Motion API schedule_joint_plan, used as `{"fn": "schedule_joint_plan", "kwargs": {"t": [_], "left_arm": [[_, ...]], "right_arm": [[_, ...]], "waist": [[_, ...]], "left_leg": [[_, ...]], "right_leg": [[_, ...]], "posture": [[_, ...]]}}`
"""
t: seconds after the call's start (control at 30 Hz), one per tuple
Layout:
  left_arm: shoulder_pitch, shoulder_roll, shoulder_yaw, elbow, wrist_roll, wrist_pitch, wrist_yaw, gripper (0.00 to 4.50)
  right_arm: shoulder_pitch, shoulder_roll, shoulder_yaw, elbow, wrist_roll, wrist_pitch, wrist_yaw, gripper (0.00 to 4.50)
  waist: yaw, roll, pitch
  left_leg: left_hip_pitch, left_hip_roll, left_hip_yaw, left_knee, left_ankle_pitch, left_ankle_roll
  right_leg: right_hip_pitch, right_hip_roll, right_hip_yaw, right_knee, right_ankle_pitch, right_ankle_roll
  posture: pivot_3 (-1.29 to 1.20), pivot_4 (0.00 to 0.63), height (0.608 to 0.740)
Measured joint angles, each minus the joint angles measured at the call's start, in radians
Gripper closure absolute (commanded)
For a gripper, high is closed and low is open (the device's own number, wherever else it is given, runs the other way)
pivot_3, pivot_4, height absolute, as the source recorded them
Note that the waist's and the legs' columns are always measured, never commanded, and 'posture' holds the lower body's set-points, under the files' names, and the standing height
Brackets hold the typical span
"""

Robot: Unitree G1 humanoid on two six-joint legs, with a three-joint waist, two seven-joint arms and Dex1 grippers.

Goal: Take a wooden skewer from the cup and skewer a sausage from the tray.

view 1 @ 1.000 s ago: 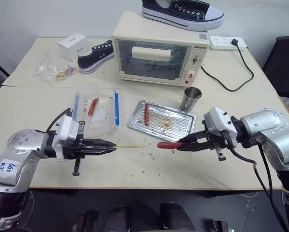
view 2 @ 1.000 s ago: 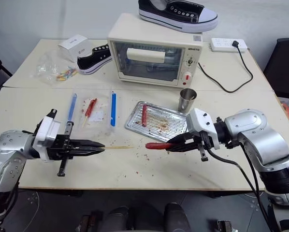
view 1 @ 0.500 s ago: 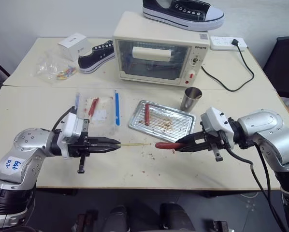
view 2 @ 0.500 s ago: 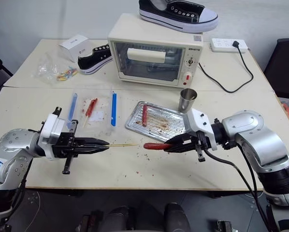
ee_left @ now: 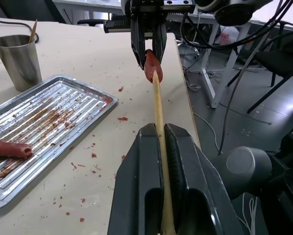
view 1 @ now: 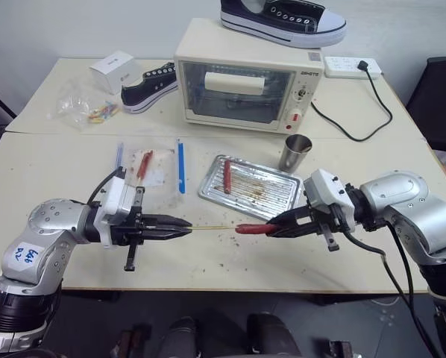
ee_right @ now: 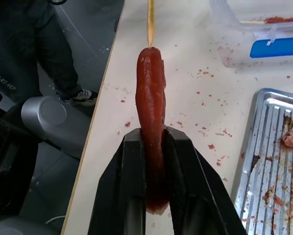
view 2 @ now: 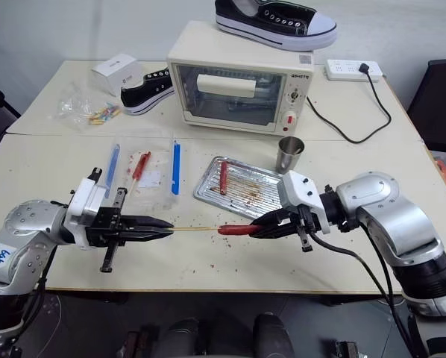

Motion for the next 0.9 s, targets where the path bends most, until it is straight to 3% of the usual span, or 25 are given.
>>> {"fn": "schedule_joint_plan", "kwargs": {"t": [0.9], "left_arm": [[-0.010, -0.012, -0.014, 0.041, 0.002, 0.006, -0.007, 4.50]], "right_arm": [[0.005, 0.000, -0.003, 0.024, 0.001, -0.007, 0.015, 3.98]], "waist": [[0.001, 0.000, 0.000]], "left_leg": [[0.000, 0.000, 0.000, 0.003, 0.000, 0.000]], "right_leg": [[0.000, 0.001, 0.000, 0.001, 0.000, 0.000]], "posture": [[0.00, 0.150, 0.740]]}}
